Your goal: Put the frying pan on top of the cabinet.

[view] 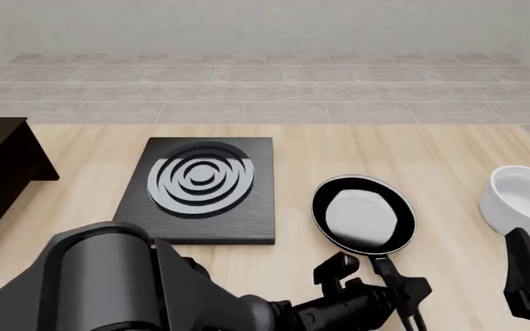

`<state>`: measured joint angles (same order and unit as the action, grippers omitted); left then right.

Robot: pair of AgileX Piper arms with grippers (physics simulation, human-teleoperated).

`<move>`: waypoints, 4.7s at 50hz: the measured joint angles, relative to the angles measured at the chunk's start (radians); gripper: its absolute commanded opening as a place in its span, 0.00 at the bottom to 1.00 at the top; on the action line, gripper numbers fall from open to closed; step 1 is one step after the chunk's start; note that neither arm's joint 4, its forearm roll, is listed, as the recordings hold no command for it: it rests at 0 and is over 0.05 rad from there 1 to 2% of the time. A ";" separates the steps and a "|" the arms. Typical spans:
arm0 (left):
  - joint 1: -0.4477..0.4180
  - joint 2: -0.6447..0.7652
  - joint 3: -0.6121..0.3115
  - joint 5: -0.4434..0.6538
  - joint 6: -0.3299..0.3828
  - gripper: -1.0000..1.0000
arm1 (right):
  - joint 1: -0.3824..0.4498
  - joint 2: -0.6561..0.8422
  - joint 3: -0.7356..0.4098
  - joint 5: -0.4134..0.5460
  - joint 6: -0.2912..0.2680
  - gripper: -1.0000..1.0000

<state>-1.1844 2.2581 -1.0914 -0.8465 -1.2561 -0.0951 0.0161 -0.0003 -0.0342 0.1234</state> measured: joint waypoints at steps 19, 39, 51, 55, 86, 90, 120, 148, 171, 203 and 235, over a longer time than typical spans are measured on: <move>0.003 0.010 -0.023 0.011 0.008 1.00 | 0.000 -0.007 0.000 0.002 0.000 1.00; -0.002 0.027 -0.042 -0.006 0.045 0.00 | -0.001 -0.012 0.000 0.006 0.000 1.00; 0.002 0.031 -0.046 -0.017 0.023 0.00 | 0.001 -0.013 0.000 0.007 0.000 1.00; 0.006 0.031 -0.045 -0.021 0.003 0.00 | 0.002 -0.013 0.000 0.007 -0.001 1.00; 0.089 -0.179 0.169 0.064 0.006 0.00 | 0.013 -0.010 0.000 0.005 -0.014 1.00; 0.102 -0.241 0.200 0.079 0.029 0.00 | 0.014 -0.008 0.000 0.004 -0.015 1.00; 0.313 -0.808 0.355 0.279 0.219 0.00 | 0.020 -0.008 0.000 0.011 -0.037 1.00; 0.581 -1.117 0.452 0.369 0.230 0.00 | 0.024 -0.015 0.000 0.024 -0.047 1.00; 0.792 -1.275 0.559 0.395 0.195 0.00 | 0.032 -0.016 0.000 0.027 -0.045 1.00; 1.030 -1.396 0.667 0.401 0.097 0.00 | 0.035 -0.016 0.000 0.031 -0.049 1.00; 1.166 -1.467 0.749 0.390 0.006 0.00 | 0.037 -0.016 0.000 0.030 -0.050 1.00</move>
<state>-0.0189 0.7907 -0.3422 -0.4568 -1.2499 -0.0577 0.0002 0.0000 -0.0044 0.0735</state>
